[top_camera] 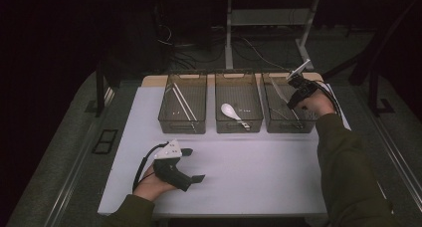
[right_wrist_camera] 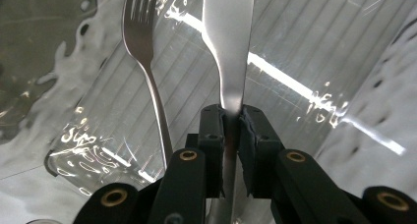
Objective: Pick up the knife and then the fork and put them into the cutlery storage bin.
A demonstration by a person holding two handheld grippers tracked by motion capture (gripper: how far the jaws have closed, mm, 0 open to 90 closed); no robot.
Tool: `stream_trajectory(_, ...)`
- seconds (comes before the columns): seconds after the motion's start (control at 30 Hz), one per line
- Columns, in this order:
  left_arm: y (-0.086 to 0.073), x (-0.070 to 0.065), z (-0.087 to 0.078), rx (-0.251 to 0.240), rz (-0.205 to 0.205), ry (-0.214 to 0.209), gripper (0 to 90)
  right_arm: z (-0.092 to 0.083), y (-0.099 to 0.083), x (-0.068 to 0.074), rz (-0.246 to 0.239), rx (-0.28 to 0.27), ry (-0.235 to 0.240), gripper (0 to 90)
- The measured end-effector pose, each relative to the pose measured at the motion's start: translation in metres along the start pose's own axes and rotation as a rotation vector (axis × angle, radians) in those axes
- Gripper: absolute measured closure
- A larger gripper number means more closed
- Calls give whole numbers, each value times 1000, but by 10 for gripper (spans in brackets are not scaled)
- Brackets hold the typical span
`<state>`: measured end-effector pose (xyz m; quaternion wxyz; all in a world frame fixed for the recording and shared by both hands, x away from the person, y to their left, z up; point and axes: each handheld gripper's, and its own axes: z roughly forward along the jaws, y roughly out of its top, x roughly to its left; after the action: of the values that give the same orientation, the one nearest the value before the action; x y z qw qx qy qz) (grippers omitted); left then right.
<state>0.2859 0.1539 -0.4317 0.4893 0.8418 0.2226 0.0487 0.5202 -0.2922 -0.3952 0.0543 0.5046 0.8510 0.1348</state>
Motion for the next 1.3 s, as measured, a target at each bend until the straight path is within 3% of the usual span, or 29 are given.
stream_trajectory(0.53,-1,-2,-1,5,3,3,0,17,2,5,-14,65,-14,781)
stream_trajectory(0.8,-1,-2,0,5,1,2,0,2,2,5,-2,-18,6,759)
stream_trajectory(1.1,0,-2,1,11,5,3,0,-27,-12,5,7,-189,82,619)
stream_trajectory(1.3,-1,0,0,9,6,5,0,-35,-24,7,7,-274,98,508)
